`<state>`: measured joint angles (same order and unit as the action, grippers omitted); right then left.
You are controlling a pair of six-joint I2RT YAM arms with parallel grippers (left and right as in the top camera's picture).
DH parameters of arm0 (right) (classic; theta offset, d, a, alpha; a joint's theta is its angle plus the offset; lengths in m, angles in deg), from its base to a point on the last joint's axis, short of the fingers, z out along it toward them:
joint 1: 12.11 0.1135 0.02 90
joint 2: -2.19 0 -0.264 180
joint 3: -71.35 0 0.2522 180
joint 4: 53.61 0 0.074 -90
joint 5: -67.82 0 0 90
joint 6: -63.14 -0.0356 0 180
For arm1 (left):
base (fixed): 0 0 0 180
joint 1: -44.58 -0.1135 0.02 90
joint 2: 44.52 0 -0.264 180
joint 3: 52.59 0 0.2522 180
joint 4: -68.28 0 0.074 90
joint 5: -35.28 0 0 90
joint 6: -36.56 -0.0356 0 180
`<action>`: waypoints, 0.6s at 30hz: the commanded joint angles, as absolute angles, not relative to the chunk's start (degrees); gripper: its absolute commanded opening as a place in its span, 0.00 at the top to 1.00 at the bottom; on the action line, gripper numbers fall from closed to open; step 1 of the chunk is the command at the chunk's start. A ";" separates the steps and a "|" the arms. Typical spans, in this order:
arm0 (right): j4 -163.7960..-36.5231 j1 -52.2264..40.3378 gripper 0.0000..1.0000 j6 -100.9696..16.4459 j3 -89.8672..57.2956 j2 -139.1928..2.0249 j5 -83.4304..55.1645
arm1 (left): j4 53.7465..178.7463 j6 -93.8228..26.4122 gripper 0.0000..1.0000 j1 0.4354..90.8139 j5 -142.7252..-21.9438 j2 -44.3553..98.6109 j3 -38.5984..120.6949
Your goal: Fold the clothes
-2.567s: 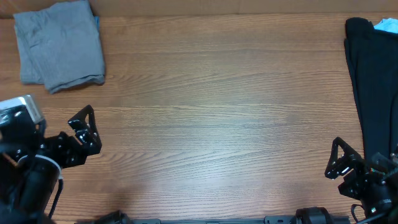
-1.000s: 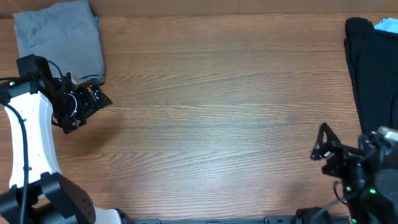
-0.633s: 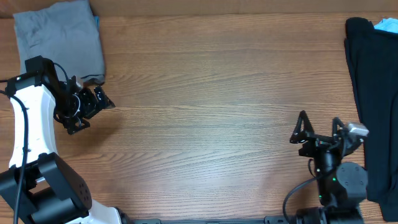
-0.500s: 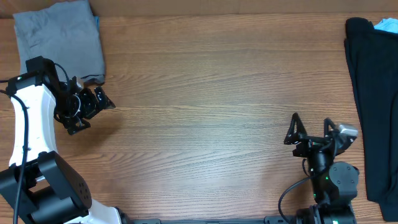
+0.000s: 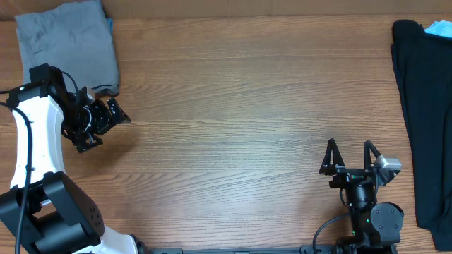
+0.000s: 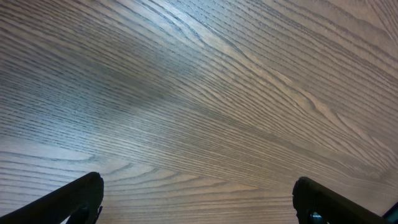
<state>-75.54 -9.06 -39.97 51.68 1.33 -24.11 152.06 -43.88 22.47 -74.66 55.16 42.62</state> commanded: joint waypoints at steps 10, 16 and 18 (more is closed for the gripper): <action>-66.55 -9.23 0.00 -35.14 57.14 2.02 -23.54 | 152.02 -42.92 0.00 22.86 -75.08 55.66 42.62; -72.35 -9.23 0.00 -35.66 57.14 2.02 -23.48 | 152.02 -42.92 0.00 22.86 -75.08 55.66 42.62; -72.06 -9.23 0.00 -35.68 57.12 1.92 -23.50 | 152.02 -42.92 0.00 22.84 -75.08 55.66 42.62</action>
